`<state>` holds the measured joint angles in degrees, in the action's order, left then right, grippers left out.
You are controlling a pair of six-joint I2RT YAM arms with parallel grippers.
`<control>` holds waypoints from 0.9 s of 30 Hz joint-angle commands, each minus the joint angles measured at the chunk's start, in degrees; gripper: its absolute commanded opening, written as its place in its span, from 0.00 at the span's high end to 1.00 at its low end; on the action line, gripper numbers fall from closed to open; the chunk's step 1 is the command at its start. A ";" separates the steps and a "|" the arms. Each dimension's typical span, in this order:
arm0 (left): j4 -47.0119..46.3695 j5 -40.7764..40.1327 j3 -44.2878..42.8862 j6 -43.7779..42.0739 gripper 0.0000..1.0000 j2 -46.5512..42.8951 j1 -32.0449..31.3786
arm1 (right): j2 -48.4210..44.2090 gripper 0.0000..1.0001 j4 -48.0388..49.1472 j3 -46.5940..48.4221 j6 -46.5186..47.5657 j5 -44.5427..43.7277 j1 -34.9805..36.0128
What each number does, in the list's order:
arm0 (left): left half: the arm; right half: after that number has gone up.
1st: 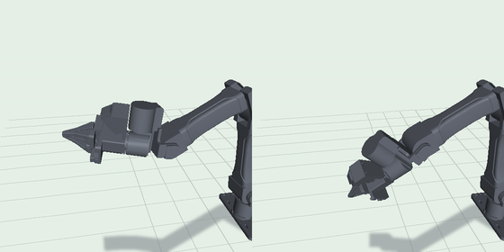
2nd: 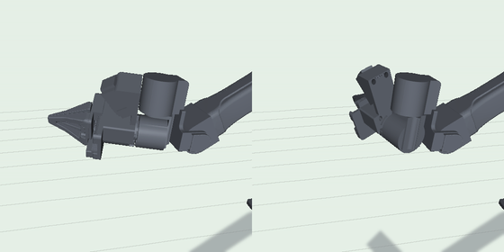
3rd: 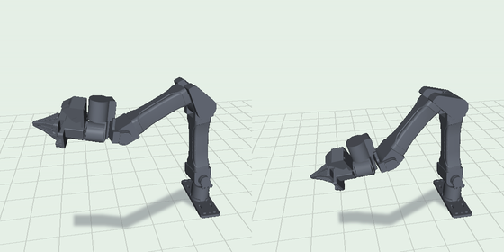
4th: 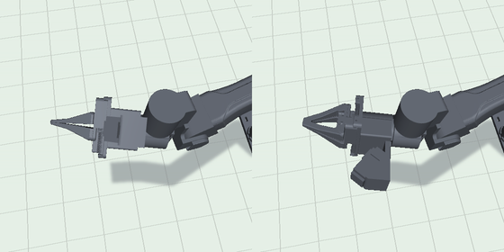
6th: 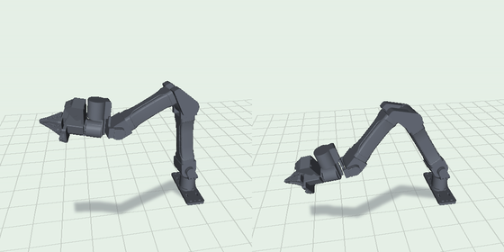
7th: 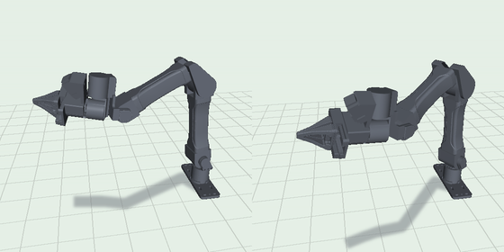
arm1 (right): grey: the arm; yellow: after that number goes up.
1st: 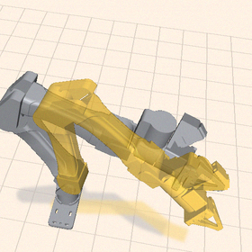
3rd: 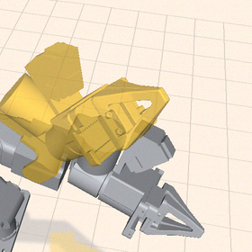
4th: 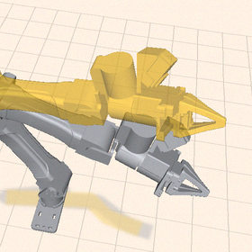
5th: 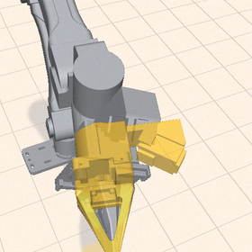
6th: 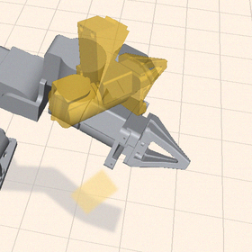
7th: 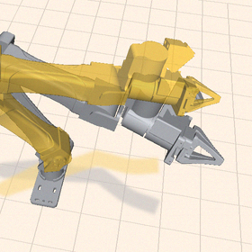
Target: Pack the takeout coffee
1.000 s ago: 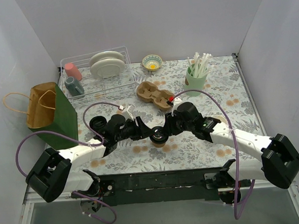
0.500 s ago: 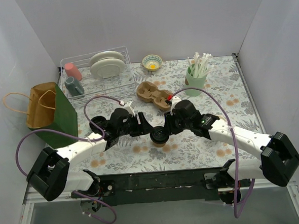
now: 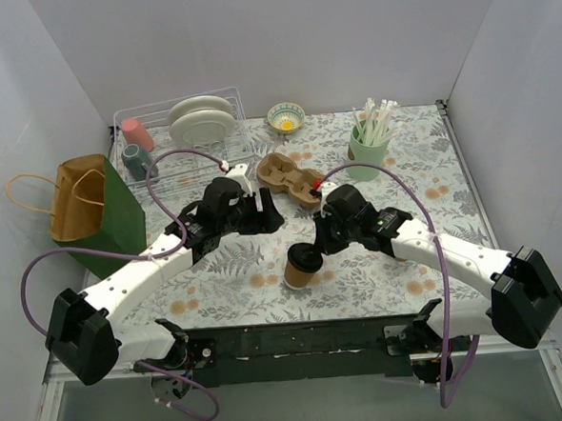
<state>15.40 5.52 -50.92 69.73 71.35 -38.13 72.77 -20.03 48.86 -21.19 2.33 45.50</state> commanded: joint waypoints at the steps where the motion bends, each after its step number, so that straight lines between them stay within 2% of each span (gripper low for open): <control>1: 7.18 -7.45 -3.92 -6.01 0.29 -4.11 0.07 | 0.09 0.99 -2.03 2.03 0.27 -0.92 0.21; 3: 8.50 -9.72 -4.19 -8.37 0.29 -5.43 0.07 | -0.09 0.99 -2.38 3.25 0.53 -1.71 0.21; 9: 9.21 -13.87 -2.00 -12.86 0.27 -8.68 0.07 | 1.49 0.99 -10.98 11.94 4.83 -12.50 -0.58; 13: 7.28 -14.39 1.42 -15.15 0.25 -12.01 -0.01 | 2.29 0.99 -12.58 14.24 8.53 -21.74 -4.70; 17: 4.29 -14.49 5.73 -16.21 0.24 -14.48 0.07 | 2.55 0.99 -8.98 13.89 11.78 -21.75 -13.82; 20: 4.73 -14.31 5.83 -16.12 0.24 -15.19 0.07 | 3.60 0.99 -6.78 13.37 12.84 -20.61 -19.89; 27: 4.64 -15.97 6.36 -16.47 0.24 -16.07 0.07 | 5.62 0.99 -4.14 11.43 13.37 -21.66 -29.05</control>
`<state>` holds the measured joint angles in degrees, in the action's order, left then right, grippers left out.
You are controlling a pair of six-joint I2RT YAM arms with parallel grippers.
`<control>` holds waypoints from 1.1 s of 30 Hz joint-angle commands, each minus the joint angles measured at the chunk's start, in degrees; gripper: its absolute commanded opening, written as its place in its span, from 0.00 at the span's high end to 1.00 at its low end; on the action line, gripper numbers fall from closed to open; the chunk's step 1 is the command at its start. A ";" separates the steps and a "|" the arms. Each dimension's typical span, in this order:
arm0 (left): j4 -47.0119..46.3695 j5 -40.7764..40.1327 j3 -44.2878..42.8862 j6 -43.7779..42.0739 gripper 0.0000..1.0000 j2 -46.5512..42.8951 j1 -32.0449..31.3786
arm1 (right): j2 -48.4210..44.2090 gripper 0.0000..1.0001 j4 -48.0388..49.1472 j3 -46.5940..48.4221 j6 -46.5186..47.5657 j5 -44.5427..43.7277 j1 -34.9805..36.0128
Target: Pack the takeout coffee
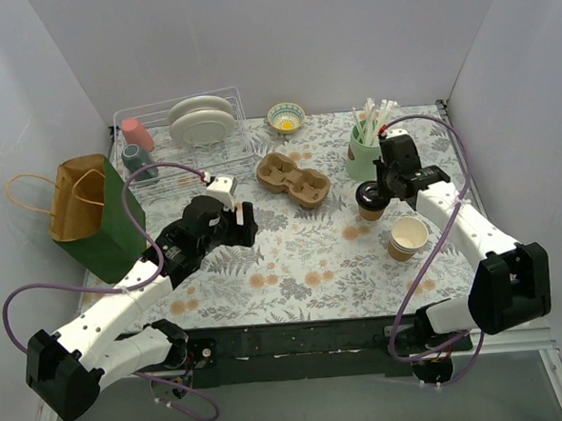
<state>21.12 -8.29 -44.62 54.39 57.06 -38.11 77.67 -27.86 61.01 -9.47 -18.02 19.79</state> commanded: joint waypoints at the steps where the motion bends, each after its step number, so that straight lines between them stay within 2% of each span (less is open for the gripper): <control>1: -1.17 -2.69 0.06 -1.13 0.24 -1.69 0.05 | 0.73 0.99 4.03 -0.89 1.65 -0.88 -3.96; 10: -0.65 -5.06 0.06 -0.87 0.23 -1.25 -0.04 | 2.14 0.96 5.97 -3.36 0.86 3.25 -8.89; 13: 0.05 -7.43 -0.38 -0.08 0.23 -1.51 -0.04 | 1.61 0.86 5.80 -3.36 0.69 3.34 -9.42; 17: 4.09 -13.22 -5.02 2.29 0.23 -0.38 -0.04 | -1.54 0.63 3.08 -0.81 0.95 2.99 -9.68; 19: 8.12 -15.86 -10.47 2.47 0.24 0.77 -0.04 | -2.78 0.56 0.98 1.37 0.95 3.60 -9.68; 23: 16.39 -28.68 -21.63 2.65 0.24 5.85 0.40 | -7.44 0.43 -0.97 2.71 0.42 8.08 -9.60; 24: 17.80 -32.62 -23.65 2.21 0.24 6.66 1.27 | -8.31 0.42 -1.49 2.71 0.25 10.09 -9.60; 27: 21.85 -36.25 -32.52 0.29 0.24 9.55 4.51 | -12.09 0.39 -2.11 1.92 0.16 14.83 -9.60; 29: 23.17 -36.18 -38.24 -1.30 0.24 10.44 7.51 | -14.64 0.37 -2.29 0.95 0.42 17.39 -9.60; 33: 23.79 -33.63 -44.40 -4.81 0.27 12.46 18.83 | -18.16 0.37 -2.55 -0.37 0.77 24.16 -9.68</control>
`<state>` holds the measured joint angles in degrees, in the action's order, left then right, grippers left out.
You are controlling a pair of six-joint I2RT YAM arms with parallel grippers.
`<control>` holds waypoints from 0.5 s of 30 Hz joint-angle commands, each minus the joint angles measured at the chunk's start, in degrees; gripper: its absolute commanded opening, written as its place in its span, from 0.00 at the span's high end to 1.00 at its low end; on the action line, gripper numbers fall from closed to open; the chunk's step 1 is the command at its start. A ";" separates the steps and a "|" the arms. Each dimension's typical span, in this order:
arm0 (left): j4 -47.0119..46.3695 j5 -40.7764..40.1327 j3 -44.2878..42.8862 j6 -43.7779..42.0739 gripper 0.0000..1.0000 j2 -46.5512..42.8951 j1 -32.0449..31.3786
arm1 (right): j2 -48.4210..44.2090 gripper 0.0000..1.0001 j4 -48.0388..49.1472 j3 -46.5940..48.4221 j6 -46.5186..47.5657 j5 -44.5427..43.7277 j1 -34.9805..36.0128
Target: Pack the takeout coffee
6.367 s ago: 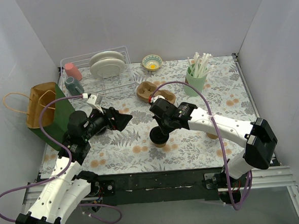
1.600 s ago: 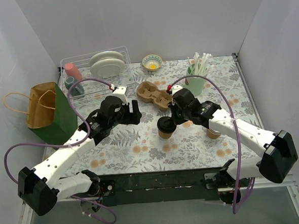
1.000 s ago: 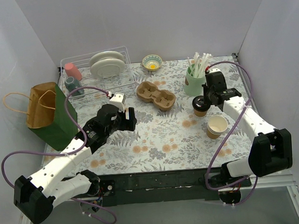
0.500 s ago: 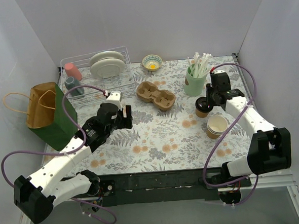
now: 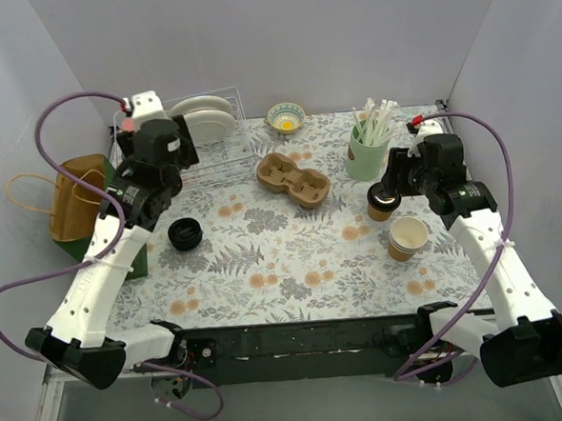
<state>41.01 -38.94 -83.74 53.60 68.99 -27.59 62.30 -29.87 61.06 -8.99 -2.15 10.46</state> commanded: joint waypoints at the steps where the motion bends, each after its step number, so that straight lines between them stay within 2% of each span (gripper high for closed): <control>1: 3.98 -3.68 -5.98 -5.34 0.27 1.40 9.74 | -3.93 0.37 -0.63 -0.50 0.38 8.91 -0.26; 4: 2.85 -4.39 -6.61 -8.15 0.28 2.81 13.96 | -5.52 0.37 -0.45 -0.59 0.29 11.38 -0.35; 10: -0.84 -4.66 -1.78 -11.24 0.32 2.82 20.90 | -7.46 0.37 -0.37 -0.50 0.03 13.93 -0.26; 15: -0.15 -0.02 -1.33 -9.93 0.34 3.87 24.69 | -7.81 0.37 -0.28 -0.50 0.38 14.55 -0.35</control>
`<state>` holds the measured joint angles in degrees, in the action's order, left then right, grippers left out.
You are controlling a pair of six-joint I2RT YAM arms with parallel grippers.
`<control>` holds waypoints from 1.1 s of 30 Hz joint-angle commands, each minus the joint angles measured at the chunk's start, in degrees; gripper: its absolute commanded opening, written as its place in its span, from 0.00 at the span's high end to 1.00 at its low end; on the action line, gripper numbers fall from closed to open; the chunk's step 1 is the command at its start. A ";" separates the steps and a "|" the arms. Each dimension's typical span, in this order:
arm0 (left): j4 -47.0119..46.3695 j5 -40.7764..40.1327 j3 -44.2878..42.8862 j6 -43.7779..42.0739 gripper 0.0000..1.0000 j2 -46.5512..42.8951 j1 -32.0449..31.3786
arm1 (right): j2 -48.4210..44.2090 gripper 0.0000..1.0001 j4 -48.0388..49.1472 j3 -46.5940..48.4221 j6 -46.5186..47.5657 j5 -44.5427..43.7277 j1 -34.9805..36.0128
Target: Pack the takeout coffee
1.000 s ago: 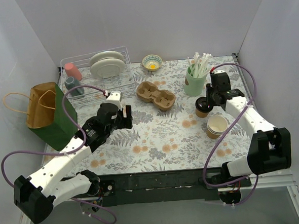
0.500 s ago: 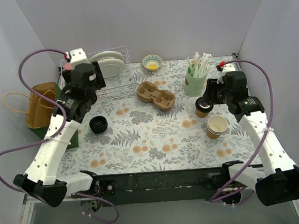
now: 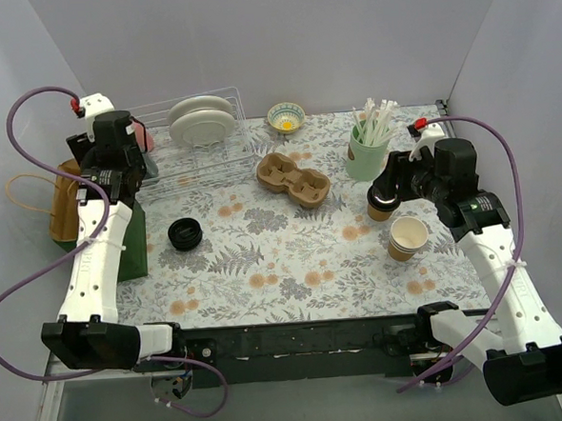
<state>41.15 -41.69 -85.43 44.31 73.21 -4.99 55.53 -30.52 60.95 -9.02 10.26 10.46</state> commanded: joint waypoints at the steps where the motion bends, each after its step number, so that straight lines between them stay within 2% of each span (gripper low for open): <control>1: -0.10 3.10 0.78 -0.46 0.34 -0.26 2.27 | -1.04 0.37 0.55 -0.48 0.75 2.13 -0.26; 7: -1.51 1.53 5.44 -0.46 0.35 -1.93 3.32 | -0.60 0.37 1.69 -1.09 1.28 2.83 -0.26; 10: -1.86 4.41 5.27 -0.46 0.32 -3.16 3.32 | -0.33 0.37 2.48 -1.36 1.37 3.27 -0.26; 13: 0.33 5.30 1.68 -0.20 0.29 -1.94 3.32 | 0.02 0.37 2.66 -1.27 1.02 4.06 -0.26; 19: 2.26 -0.84 -7.98 5.24 0.28 4.73 3.41 | -1.74 0.37 4.07 -2.06 -0.74 6.26 -0.26; 21: 6.38 -4.09 -13.59 9.37 0.26 9.48 3.50 | -2.26 0.37 3.98 -2.24 -0.65 6.44 -0.26; 24: 9.90 -5.68 -18.52 14.89 0.28 13.62 4.29 | -3.14 0.37 3.98 -2.94 -0.83 7.40 -0.18; 27: 10.10 -4.02 -19.78 17.29 0.30 15.82 4.91 | -3.85 0.37 4.16 -3.47 -0.83 8.11 -0.26; 33: 11.15 -2.60 -21.27 15.10 0.31 19.33 4.91 | -3.76 0.37 3.72 -3.56 -0.30 8.11 -0.26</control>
<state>49.89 -43.64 -104.12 58.85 92.62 -0.30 52.21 -28.60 57.47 -9.47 17.08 10.46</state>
